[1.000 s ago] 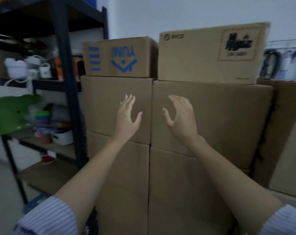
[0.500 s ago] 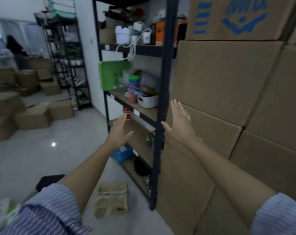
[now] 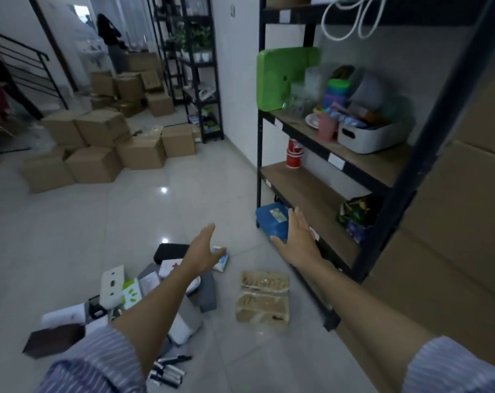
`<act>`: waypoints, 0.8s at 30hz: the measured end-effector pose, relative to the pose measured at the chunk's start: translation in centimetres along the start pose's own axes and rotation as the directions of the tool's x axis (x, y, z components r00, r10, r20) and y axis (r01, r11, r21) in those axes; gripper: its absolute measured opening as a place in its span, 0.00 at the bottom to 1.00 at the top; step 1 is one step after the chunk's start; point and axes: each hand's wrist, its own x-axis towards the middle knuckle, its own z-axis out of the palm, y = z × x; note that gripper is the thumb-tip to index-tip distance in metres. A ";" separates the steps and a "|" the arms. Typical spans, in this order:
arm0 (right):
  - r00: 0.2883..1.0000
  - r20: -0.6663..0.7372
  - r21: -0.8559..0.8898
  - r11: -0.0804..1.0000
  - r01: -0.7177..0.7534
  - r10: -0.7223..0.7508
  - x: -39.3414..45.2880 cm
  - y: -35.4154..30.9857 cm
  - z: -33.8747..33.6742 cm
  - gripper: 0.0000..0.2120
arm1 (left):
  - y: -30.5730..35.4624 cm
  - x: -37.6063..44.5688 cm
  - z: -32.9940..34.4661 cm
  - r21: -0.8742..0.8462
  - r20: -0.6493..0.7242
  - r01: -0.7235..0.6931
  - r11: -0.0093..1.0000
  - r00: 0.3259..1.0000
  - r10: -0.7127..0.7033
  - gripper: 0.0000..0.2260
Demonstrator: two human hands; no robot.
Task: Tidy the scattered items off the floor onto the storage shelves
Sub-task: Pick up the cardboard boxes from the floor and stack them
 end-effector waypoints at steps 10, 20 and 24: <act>0.967 0.131 0.064 0.971 -0.230 0.220 5.6 5.5 9.5 0.38 | -5.9 5.5 7.1 -0.108 0.158 0.243 0.964 0.962 -0.225 0.33; 0.888 0.202 0.077 0.897 -0.435 0.413 11.6 16.7 21.3 0.26 | -10.9 12.2 18.5 -0.206 0.233 0.454 0.867 0.883 -0.407 0.34; 0.854 0.263 0.046 0.878 -0.476 0.449 12.6 22.3 29.0 0.27 | -14.5 14.6 24.3 -0.235 0.233 0.463 0.854 0.880 -0.413 0.25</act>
